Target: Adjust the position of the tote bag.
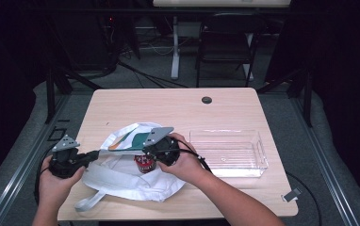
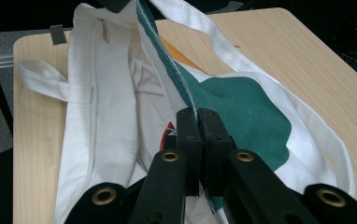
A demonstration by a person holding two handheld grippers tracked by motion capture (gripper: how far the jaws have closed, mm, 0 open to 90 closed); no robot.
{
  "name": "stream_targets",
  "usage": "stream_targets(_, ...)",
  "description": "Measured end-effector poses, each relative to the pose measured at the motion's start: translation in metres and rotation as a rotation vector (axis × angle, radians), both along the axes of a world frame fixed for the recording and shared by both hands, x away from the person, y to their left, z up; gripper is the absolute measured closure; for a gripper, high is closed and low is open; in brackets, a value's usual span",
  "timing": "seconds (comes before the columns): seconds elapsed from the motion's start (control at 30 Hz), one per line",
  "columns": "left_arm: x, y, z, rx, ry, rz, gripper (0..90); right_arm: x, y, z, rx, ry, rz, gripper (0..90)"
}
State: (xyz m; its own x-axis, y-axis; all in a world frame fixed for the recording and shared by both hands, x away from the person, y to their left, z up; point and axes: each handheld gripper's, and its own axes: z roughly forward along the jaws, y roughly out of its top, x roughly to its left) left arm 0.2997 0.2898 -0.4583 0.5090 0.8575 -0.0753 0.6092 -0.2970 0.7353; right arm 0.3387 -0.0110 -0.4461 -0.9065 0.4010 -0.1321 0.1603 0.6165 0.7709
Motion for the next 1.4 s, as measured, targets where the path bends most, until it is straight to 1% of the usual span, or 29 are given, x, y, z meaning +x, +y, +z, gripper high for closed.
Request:
stream_targets(0.1, 0.002, 0.0, 0.001, 0.001, 0.0, 0.006, 88.6, 0.002, 0.0, 0.0, 0.011, 0.001, -0.007, 88.4)
stream_targets(0.17, 0.003, -0.001, 0.003, 0.0, 0.002, 0.011, 88.6, 0.004, 0.0, 0.002, 0.003, -0.001, -0.002, 88.4)
stream_targets(0.2, 0.003, -0.001, 0.006, 0.008, -0.003, 0.013, 88.6, 0.004, 0.001, 0.003, 0.012, -0.004, -0.005, 88.4)
stream_targets(0.23, 0.004, -0.001, 0.007, 0.012, -0.007, 0.018, 88.6, 0.005, 0.001, 0.004, 0.003, -0.006, -0.002, 88.4)
stream_targets(0.3, 0.005, -0.001, 0.009, 0.015, -0.009, 0.016, 88.6, 0.006, 0.0, 0.005, 0.006, -0.005, -0.001, 88.4)
stream_targets(0.37, 0.008, -0.002, 0.014, 0.031, -0.012, 0.01, 88.5, 0.01, 0.0, 0.009, 0.025, 0.002, -0.011, 88.4)
stream_targets(0.43, 0.01, -0.002, 0.017, 0.028, -0.016, 0.012, 88.5, 0.013, -0.001, 0.011, 0.022, -0.001, -0.012, 88.4)
stream_targets(0.47, 0.01, -0.002, 0.017, 0.028, -0.016, 0.012, 88.5, 0.014, -0.001, 0.012, 0.029, -0.001, -0.015, 88.4)
stream_targets(0.5, 0.012, -0.003, 0.02, 0.035, -0.018, 0.013, 88.5, 0.015, -0.001, 0.014, 0.032, -0.001, -0.02, 88.4)
stream_targets(0.53, 0.012, -0.003, 0.02, 0.035, -0.018, 0.013, 88.5, 0.016, -0.001, 0.015, 0.025, -0.003, -0.019, 88.4)
stream_targets(0.6, 0.013, -0.005, 0.022, 0.038, -0.016, 0.019, 88.5, 0.018, -0.001, 0.017, 0.027, -0.003, -0.024, 88.4)
stream_targets(0.7, 0.014, -0.007, 0.025, 0.042, -0.001, 0.029, 88.5, 0.021, -0.001, 0.02, 0.023, 0.0, -0.029, 88.4)
stream_targets(0.77, 0.015, -0.007, 0.027, 0.042, -0.004, 0.041, 88.5, 0.022, -0.001, 0.021, 0.021, 0.001, -0.031, 88.4)
stream_targets(0.8, 0.016, -0.007, 0.028, 0.045, 0.004, 0.037, 88.5, 0.023, 0.0, 0.022, 0.025, 0.002, -0.033, 88.4)
stream_targets(0.87, 0.017, -0.007, 0.03, 0.049, 0.005, 0.038, 88.5, 0.023, 0.001, 0.023, 0.028, -0.003, -0.035, 88.5)
stream_targets(0.9, 0.018, -0.007, 0.031, 0.055, 0.008, 0.042, 88.5, 0.023, 0.001, 0.025, 0.018, -0.007, -0.034, 88.4)
stream_targets(0.93, 0.019, -0.008, 0.031, 0.051, -0.002, 0.049, 88.5, 0.024, 0.002, 0.026, 0.025, -0.008, -0.037, 88.4)
stream_targets(0.97, 0.02, -0.008, 0.032, 0.058, 0.009, 0.041, 88.5, 0.026, 0.002, 0.027, 0.018, -0.008, -0.039, 88.4)
stream_targets(1.03, 0.022, -0.009, 0.032, 0.064, 0.007, 0.043, 88.5, 0.027, 0.002, 0.027, 0.018, -0.002, -0.042, 88.4)
stream_targets(1.07, 0.023, -0.009, 0.032, 0.062, 0.009, 0.045, 88.5, 0.029, 0.002, 0.027, 0.024, 0.002, -0.045, 88.5)
stream_targets(1.13, 0.025, -0.009, 0.031, 0.063, 0.017, 0.044, 88.5, 0.032, 0.002, 0.026, 0.019, 0.009, -0.051, 88.4)
stream_targets(1.17, 0.026, -0.01, 0.03, 0.058, 0.015, 0.053, 88.5, 0.036, 0.002, 0.026, 0.019, 0.021, -0.055, 88.4)
stream_targets(1.2, 0.027, -0.01, 0.03, 0.056, 0.013, 0.053, 88.5, 0.036, 0.002, 0.026, 0.019, 0.021, -0.055, 88.4)
stream_targets(1.3, 0.031, -0.01, 0.029, 0.045, 0.012, 0.063, 88.4, 0.043, 0.003, 0.026, 0.024, 0.03, -0.068, 88.5)
stream_targets(1.4, 0.033, -0.01, 0.03, 0.048, 0.022, 0.055, 88.3, 0.046, 0.004, 0.026, 0.029, 0.027, -0.079, 88.4)
